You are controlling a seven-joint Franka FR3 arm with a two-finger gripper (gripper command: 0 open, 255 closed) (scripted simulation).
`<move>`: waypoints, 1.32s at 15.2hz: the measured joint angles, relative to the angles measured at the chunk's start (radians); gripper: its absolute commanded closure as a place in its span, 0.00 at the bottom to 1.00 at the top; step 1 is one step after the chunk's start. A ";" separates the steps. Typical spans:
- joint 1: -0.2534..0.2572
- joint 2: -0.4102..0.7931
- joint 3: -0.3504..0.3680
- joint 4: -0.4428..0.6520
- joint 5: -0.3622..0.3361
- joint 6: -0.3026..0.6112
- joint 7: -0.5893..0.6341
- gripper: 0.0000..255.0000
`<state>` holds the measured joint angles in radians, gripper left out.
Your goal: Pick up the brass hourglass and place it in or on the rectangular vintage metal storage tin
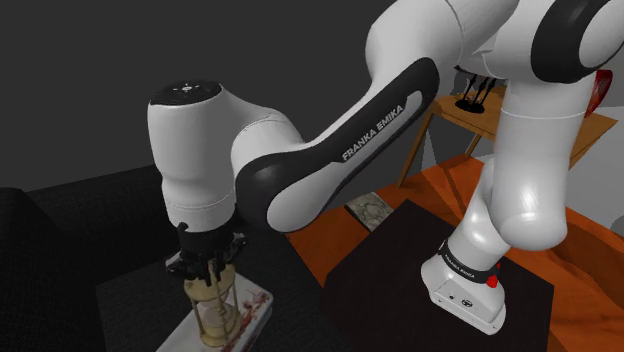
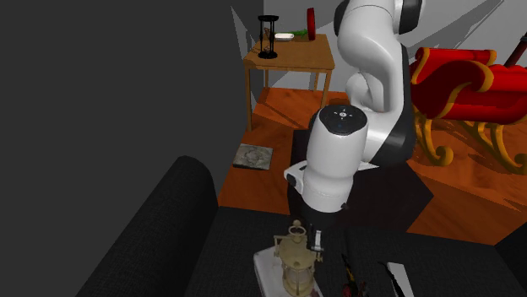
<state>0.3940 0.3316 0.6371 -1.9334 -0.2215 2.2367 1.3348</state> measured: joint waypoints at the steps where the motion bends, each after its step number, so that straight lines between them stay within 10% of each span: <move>1: 0.005 0.012 -0.004 0.001 -0.009 0.009 0.005 1.00; 12: 0.019 0.049 -0.020 -0.020 -0.043 0.069 0.027 1.00; 13: 0.018 0.049 -0.020 -0.021 -0.044 0.070 0.026 0.00; 20: 0.013 0.042 -0.017 -0.021 -0.036 0.059 0.022 0.00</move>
<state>0.4072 0.3735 0.6197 -1.9546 -0.2579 2.2956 1.3564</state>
